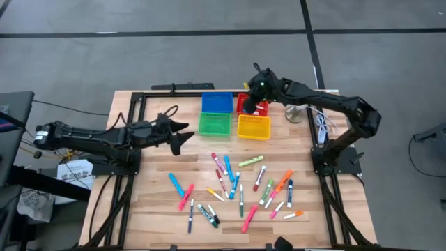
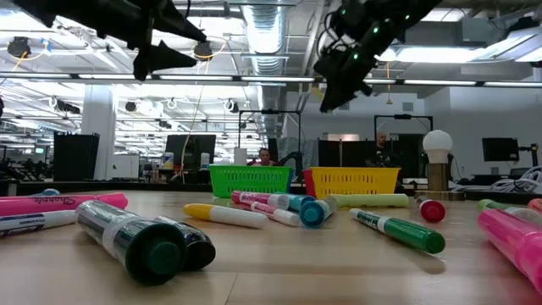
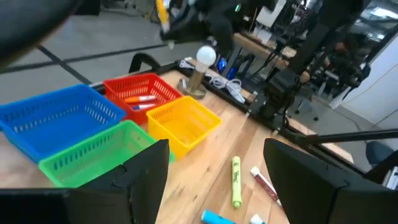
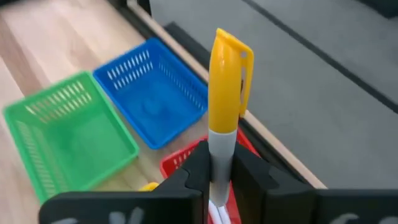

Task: Pick & Place Markers
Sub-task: Put the left yellow pen into the red basket

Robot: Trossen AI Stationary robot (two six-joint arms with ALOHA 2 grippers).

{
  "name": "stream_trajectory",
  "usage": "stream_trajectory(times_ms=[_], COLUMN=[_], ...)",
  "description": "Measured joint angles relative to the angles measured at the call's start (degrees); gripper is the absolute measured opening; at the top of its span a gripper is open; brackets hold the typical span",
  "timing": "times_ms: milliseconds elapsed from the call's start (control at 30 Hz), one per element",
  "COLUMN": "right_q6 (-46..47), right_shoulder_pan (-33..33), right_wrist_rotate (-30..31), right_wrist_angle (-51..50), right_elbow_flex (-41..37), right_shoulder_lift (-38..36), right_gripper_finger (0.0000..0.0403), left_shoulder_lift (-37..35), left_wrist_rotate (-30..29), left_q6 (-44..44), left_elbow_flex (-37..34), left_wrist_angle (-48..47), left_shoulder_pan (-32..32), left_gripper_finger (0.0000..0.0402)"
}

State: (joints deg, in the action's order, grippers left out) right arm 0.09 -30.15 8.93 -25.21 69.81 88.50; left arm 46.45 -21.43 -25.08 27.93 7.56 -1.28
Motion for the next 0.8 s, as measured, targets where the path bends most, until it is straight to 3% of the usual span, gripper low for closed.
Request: stream_trajectory(times_ms=[333,800], right_q6=[0.11,-2.02], right_shoulder_pan=[-2.98,-6.75], right_wrist_rotate=[-3.39,-7.71], right_wrist_angle=[-2.7,-17.56], right_elbow_flex=[0.14,10.51], right_shoulder_lift=[7.62,16.3], right_gripper_finger=[0.004,0.0043], left_shoulder_lift=[-7.46,-10.11], left_wrist_rotate=[0.01,0.04], left_q6=[2.81,3.86], left_elbow_flex=[-5.32,-10.83], left_wrist_angle=[0.54,0.64], left_shoulder_pan=[0.65,1.12], left_gripper_finger=[0.0261,0.0261])
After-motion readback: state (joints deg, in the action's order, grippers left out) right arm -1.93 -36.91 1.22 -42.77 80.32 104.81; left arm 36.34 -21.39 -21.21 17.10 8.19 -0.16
